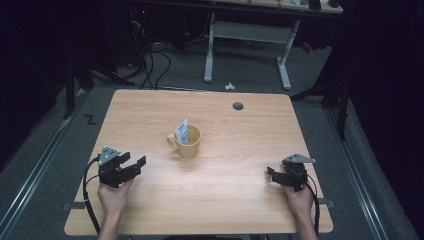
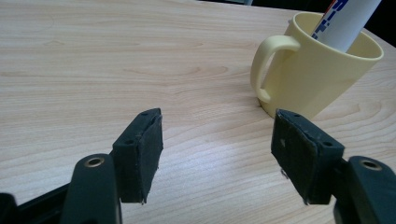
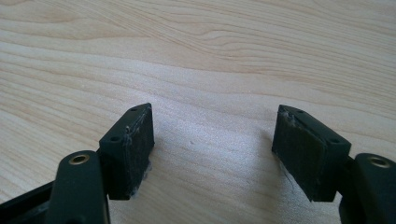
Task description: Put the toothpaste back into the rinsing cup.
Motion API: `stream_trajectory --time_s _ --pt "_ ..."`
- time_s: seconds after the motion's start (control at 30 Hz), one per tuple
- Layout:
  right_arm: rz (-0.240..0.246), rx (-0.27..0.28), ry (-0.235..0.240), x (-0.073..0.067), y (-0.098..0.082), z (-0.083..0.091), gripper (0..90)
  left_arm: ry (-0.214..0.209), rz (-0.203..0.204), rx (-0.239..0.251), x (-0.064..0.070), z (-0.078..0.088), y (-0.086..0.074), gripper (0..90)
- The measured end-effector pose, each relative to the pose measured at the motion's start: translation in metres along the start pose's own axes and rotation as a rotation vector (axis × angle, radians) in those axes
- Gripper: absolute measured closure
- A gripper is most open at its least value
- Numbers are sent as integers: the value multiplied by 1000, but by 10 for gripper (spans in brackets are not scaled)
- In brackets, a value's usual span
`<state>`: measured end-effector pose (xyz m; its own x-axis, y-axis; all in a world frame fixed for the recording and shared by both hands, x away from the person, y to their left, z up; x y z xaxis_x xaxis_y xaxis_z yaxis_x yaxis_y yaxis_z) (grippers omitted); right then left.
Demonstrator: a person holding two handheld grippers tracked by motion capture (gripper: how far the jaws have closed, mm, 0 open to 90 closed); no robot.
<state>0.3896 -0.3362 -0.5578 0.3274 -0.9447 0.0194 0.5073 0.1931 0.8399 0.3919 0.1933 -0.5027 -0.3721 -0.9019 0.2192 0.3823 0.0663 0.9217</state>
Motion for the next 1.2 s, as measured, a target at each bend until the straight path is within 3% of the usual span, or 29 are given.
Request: stream_trajectory --time_s 0.6,0.93,1.2 --pt "0 0 0 0 0 0 295 3 7 -28 -1 -4 -11 347" --pt "0 0 0 0 0 0 295 -1 30 -41 0 -7 -19 348" --pt "0 0 0 0 0 0 295 6 23 -59 0 -10 -24 348"
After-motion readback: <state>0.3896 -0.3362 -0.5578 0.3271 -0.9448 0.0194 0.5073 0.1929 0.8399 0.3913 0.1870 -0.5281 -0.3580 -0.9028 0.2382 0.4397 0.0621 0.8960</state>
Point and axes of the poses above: each handheld gripper's, and its own axes: z roughly backward along the jaws, y roughly out of its top, x roughly to its right, the point moved 4 cm from there along -z, roughly forward along the jaws, and after that the axes turned 11 degrees about x, right-handed, at the moved point
